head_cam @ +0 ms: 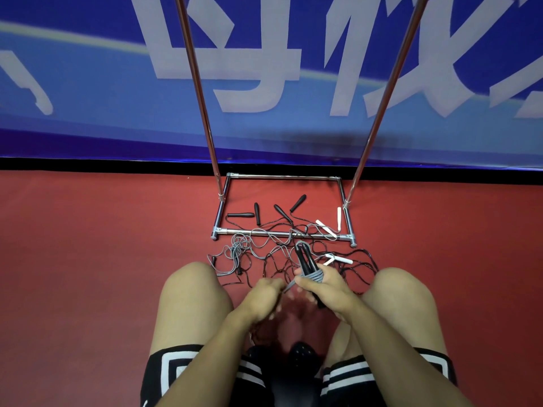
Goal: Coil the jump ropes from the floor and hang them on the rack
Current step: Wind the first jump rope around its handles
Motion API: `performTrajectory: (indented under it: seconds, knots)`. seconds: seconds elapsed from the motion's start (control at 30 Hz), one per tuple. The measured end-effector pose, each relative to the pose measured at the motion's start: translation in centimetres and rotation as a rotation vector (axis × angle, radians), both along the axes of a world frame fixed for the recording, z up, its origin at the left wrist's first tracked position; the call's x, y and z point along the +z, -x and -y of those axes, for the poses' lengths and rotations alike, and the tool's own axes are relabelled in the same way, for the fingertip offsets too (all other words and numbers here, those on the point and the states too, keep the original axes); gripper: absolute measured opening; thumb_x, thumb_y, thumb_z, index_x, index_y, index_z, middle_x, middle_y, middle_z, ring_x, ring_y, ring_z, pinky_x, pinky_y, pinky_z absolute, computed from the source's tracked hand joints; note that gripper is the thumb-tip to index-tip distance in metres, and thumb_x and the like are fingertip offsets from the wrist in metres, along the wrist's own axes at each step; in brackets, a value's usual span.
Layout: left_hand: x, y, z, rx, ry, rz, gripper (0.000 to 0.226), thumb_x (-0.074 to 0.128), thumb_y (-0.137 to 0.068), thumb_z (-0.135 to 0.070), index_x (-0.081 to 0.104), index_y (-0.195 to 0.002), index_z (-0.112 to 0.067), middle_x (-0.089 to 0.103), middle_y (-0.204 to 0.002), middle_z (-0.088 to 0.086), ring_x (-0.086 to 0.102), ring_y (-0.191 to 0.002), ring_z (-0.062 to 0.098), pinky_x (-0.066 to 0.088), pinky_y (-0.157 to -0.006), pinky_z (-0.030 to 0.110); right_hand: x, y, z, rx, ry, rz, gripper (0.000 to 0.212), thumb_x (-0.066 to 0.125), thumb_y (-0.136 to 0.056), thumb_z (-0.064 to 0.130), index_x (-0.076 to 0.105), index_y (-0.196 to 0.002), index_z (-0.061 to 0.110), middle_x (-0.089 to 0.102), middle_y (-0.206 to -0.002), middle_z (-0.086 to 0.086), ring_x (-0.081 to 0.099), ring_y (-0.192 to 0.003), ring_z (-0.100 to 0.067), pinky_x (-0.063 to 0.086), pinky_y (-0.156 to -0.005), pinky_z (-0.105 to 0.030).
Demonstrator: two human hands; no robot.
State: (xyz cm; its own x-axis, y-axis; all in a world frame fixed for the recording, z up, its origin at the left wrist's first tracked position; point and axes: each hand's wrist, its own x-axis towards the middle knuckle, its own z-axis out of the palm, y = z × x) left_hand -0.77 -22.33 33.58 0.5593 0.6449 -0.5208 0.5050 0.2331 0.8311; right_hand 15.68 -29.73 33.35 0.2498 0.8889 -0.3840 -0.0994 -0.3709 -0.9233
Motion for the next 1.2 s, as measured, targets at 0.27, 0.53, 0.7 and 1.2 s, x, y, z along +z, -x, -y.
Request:
performTrajectory:
  seconds: [0.27,0.53,0.7,1.2]
  knots:
    - [-1.1,-0.6,0.1,0.017,0.089,0.082,0.04,0.035,-0.11,-0.019,0.063,-0.083,-0.009,0.061,-0.051,0.006,0.054,-0.039,0.016,0.041,-0.044,0.022,-0.6,-0.4,-0.7,-0.153,-0.028,-0.076,0.03,0.067,-0.097,0.031,0.064,-0.105,0.003,0.064,-0.077,-0.011,0.047,-0.052,-0.015,0.037,-0.047,-0.025]
    - [-2.7,-0.3,-0.8,0.266,-0.223,0.106,0.035,0.066,-0.099,-0.024,0.067,-0.068,-0.009,0.057,-0.055,-0.004,0.039,-0.05,0.011,0.032,-0.056,0.028,-1.7,-0.9,-1.2,-0.206,0.095,-0.313,0.047,0.029,-0.109,0.03,0.065,-0.12,0.001,0.07,-0.082,-0.013,0.052,-0.057,-0.016,0.043,-0.051,-0.026]
    - [-2.8,-0.1,-0.7,0.227,-0.325,-0.01,0.055,0.055,-0.089,-0.06,0.069,-0.076,-0.008,0.035,-0.053,-0.009,0.035,-0.057,0.014,0.036,-0.06,0.031,-1.2,-0.4,-1.1,-0.175,0.087,-0.37,0.03,0.034,-0.109,0.017,0.06,-0.108,0.003,0.07,-0.09,-0.014,0.06,-0.067,-0.019,0.046,-0.063,-0.029]
    - [-0.7,0.0,0.2,0.147,-0.304,0.125,0.042,0.044,-0.1,-0.032,0.069,-0.067,-0.026,0.045,-0.051,-0.012,0.035,-0.05,0.007,0.031,-0.056,0.03,-1.0,-0.6,-0.5,-0.009,-0.026,-0.152,0.034,0.076,-0.091,0.017,0.067,-0.116,-0.003,0.077,-0.108,-0.016,0.073,-0.105,-0.024,0.052,-0.103,-0.039]
